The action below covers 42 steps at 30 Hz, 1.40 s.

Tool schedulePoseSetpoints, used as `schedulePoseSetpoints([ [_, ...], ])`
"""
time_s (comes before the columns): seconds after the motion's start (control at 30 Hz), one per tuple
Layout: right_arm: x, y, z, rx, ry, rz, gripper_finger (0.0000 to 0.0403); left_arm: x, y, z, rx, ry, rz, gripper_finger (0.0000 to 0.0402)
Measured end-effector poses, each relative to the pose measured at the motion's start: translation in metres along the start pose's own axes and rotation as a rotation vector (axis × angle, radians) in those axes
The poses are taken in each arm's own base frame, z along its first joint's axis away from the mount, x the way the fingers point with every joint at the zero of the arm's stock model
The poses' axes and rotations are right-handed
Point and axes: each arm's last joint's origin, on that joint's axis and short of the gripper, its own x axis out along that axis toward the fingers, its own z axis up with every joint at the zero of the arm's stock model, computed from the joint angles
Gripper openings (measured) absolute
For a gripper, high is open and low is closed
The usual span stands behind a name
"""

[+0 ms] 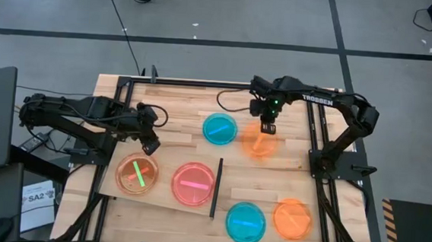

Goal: Place and stack plates onto a shelf
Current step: Stack the top orange plate on top of the green plate on the shelf

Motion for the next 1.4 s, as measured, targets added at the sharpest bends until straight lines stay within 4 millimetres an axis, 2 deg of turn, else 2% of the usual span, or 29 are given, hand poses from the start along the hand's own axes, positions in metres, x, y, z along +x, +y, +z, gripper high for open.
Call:
schedulePoseSetpoints([
  [0.17,-0.016,-0.003,0.012,0.077,-0.071,-0.047,0.0005,0.002,0.000,0.005,-0.003,-0.104,0.089,0.0149],
  [0.33,-0.023,-0.008,0.022,0.191,-0.166,-0.125,0.0005,0.011,-0.007,0.016,0.028,-0.170,0.098,0.0149],
  [0.73,-0.033,-0.013,0.052,0.375,-0.502,-0.158,0.0005,0.058,-0.023,0.057,0.083,-0.256,0.114,0.0149],
  [1.1,-0.041,-0.010,0.066,0.459,-0.669,-0.131,0.0005,0.092,-0.007,0.090,-0.004,-0.298,0.181,0.0149],
  [1.4,-0.047,-0.009,0.075,0.442,-0.776,-0.132,0.0006,0.104,0.012,0.106,-0.056,-0.320,0.228,0.0149],
])
